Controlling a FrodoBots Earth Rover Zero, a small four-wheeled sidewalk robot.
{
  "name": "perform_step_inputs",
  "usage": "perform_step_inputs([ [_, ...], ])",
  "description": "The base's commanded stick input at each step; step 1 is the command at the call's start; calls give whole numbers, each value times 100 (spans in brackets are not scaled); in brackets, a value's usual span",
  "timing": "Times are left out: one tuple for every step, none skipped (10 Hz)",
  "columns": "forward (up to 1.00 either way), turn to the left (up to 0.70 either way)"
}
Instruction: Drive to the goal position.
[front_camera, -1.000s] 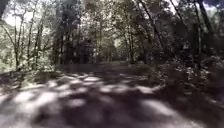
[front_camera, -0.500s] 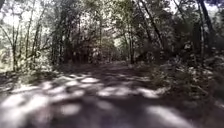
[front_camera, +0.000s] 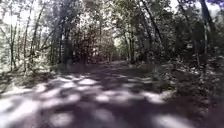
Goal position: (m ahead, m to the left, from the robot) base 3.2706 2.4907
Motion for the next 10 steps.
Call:
perform_step_inputs([
  [45, -27],
  [45, -27],
  [45, -27],
  [45, -27],
  [45, -27],
  [45, -27],
  [45, 0],
  [45, 0],
  [45, 0],
  [45, 0],
])
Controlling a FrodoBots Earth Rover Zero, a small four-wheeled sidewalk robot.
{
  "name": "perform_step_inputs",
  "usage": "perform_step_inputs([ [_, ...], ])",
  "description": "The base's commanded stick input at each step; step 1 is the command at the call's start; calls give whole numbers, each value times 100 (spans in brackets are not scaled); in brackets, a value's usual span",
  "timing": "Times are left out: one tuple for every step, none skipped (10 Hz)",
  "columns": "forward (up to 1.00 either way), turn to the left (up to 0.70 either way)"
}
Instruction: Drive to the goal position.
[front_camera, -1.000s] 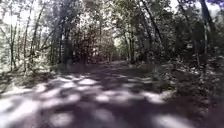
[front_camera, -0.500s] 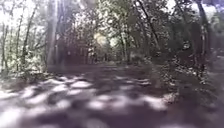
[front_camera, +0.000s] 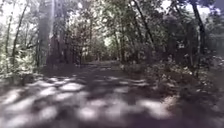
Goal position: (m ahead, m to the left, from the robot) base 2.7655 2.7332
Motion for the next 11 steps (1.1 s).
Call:
perform_step_inputs([
  [45, 0],
  [45, 0],
  [45, 0],
  [45, 0],
  [45, 0],
  [45, 0],
  [45, 0],
  [45, 0],
  [45, 0],
  [45, 0],
  [45, 0],
])
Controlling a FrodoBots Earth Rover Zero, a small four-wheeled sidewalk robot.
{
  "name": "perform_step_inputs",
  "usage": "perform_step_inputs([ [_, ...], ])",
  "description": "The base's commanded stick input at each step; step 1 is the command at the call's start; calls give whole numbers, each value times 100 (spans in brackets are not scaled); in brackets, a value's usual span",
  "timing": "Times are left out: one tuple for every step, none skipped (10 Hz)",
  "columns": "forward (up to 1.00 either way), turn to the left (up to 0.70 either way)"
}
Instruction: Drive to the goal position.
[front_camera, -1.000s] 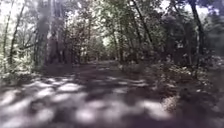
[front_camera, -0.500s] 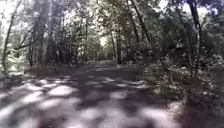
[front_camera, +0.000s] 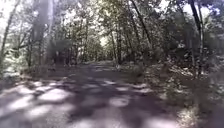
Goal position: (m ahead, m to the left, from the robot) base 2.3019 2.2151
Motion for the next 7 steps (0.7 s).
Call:
perform_step_inputs([
  [45, 0],
  [45, 0],
  [45, 0],
  [45, 0],
  [45, 0],
  [45, 0],
  [45, 0],
])
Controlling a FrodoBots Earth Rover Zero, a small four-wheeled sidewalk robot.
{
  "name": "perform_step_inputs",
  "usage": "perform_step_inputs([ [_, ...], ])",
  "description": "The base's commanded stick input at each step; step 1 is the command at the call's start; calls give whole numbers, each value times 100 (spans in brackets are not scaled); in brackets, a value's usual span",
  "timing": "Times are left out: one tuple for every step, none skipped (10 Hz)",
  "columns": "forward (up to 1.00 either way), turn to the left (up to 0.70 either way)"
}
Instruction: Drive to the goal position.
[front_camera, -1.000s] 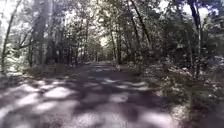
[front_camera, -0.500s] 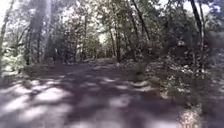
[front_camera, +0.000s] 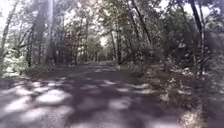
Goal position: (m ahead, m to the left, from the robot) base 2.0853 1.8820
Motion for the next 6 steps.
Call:
perform_step_inputs([
  [45, 0],
  [45, 0],
  [45, 0],
  [45, 0],
  [45, 0],
  [45, 0],
])
